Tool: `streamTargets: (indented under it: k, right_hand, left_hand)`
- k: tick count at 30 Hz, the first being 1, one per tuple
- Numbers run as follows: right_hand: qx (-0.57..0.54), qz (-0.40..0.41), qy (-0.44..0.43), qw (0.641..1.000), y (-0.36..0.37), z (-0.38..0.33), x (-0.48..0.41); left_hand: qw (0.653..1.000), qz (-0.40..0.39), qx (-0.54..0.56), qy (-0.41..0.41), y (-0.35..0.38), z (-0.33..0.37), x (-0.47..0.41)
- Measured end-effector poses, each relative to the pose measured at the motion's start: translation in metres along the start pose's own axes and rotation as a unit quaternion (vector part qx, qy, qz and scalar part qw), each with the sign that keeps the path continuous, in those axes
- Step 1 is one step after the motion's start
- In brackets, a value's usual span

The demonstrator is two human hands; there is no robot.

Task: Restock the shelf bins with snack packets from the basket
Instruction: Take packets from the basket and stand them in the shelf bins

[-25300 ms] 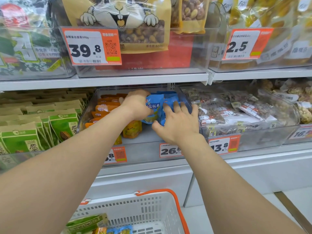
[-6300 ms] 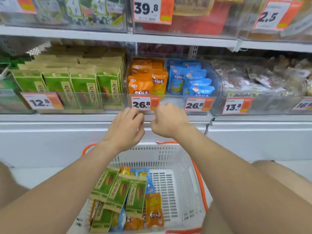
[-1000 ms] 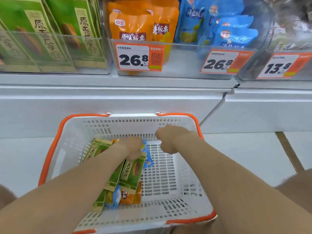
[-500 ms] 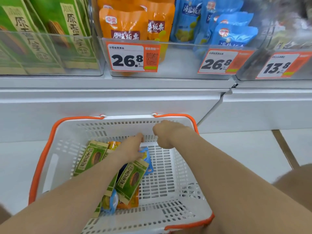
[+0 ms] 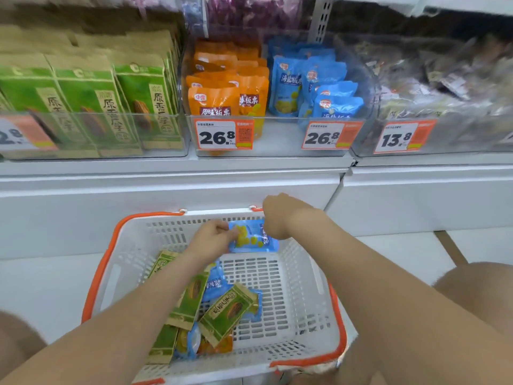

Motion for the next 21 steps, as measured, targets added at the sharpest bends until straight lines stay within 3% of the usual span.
streamTargets:
  k: [1, 3, 6, 8, 10, 13, 17, 21]
  right_hand:
    - [-0.028, 0.003, 0.027, 0.999, -0.003, 0.009, 0.003]
    - [-0.123, -0.008, 0.074, 0.99, -0.007, 0.025, 0.012]
    - [-0.383, -0.057, 0.085, 0.918, -0.005, 0.03, 0.024]
    - [-0.488, -0.013, 0.031, 0.872, -0.01, 0.021, 0.024]
    - [-0.515, 0.054, 0.001, 0.856, -0.018, 0.019, 0.023]
    - [-0.501, 0.103, -0.016, 0.859, -0.029, 0.022, 0.026]
    - [-0.484, 0.112, -0.04, 0.867, -0.039, 0.026, 0.035]
    - [-0.431, 0.154, -0.03, 0.889, -0.065, 0.037, 0.042]
  left_hand:
    - [0.994, 0.003, 0.106, -0.027, -0.002, 0.007, 0.005]
    - [0.95, -0.039, 0.303, -0.057, 0.001, 0.025, 0.02]
    - [0.888, -0.133, 0.436, -0.058, 0.007, 0.05, 0.046]
    - [0.898, -0.18, 0.399, -0.036, 0.012, 0.064, 0.058]
    - [0.922, -0.184, 0.341, -0.007, 0.017, 0.078, 0.067]
    - [0.945, -0.146, 0.29, 0.044, 0.014, 0.097, 0.074]
    - [0.955, -0.087, 0.251, 0.128, 0.008, 0.125, 0.08]
    - [0.963, -0.037, 0.113, 0.241, 0.007, 0.169, 0.086]
Point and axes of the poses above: each hand's wrist, its own x-axis away from the middle knuckle, its own y-axis out of the palm, z = x × y, the point moved 4 cm from there along -x, towards the middle knuckle, and after that the axes turned 15 degrees about x, right-handed, at the moved point
